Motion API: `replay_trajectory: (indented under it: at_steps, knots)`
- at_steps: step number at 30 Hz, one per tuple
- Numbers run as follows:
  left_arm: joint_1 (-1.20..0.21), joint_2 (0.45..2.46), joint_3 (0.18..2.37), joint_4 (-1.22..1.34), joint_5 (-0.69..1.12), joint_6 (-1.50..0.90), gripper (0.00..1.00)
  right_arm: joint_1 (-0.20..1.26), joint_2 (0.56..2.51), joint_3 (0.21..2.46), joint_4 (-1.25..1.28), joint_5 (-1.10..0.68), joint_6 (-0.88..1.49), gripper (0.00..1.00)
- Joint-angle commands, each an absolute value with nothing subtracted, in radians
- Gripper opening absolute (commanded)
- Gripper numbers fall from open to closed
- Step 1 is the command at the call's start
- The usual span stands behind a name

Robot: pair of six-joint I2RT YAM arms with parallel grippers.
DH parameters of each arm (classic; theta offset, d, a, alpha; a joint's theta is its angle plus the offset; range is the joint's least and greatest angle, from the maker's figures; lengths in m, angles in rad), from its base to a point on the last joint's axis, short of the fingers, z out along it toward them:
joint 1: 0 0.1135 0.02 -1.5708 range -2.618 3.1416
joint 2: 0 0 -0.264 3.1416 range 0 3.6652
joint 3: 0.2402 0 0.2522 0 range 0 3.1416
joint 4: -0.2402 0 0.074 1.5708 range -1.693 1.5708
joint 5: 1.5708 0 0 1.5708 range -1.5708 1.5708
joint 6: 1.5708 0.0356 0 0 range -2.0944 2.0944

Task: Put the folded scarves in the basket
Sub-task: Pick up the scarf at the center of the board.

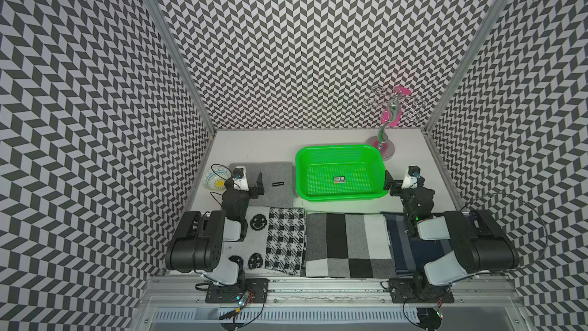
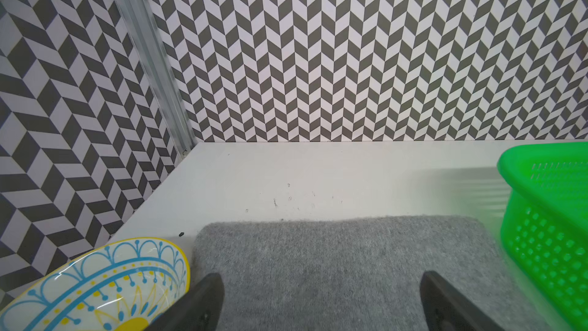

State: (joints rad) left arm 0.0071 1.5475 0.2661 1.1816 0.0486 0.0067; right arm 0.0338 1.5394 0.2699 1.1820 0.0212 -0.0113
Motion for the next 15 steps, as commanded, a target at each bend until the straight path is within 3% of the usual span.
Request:
replay_trajectory:
  at_steps: [1,15]
  knots:
    - [0.003,1.552,0.275,1.201,0.045,0.011,1.0,0.031,1.541,0.273,1.222,0.012,-0.016,0.99]
    - [0.003,1.552,0.276,1.202,0.044,0.01,0.99,0.031,1.542,0.273,1.225,0.016,-0.014,1.0]
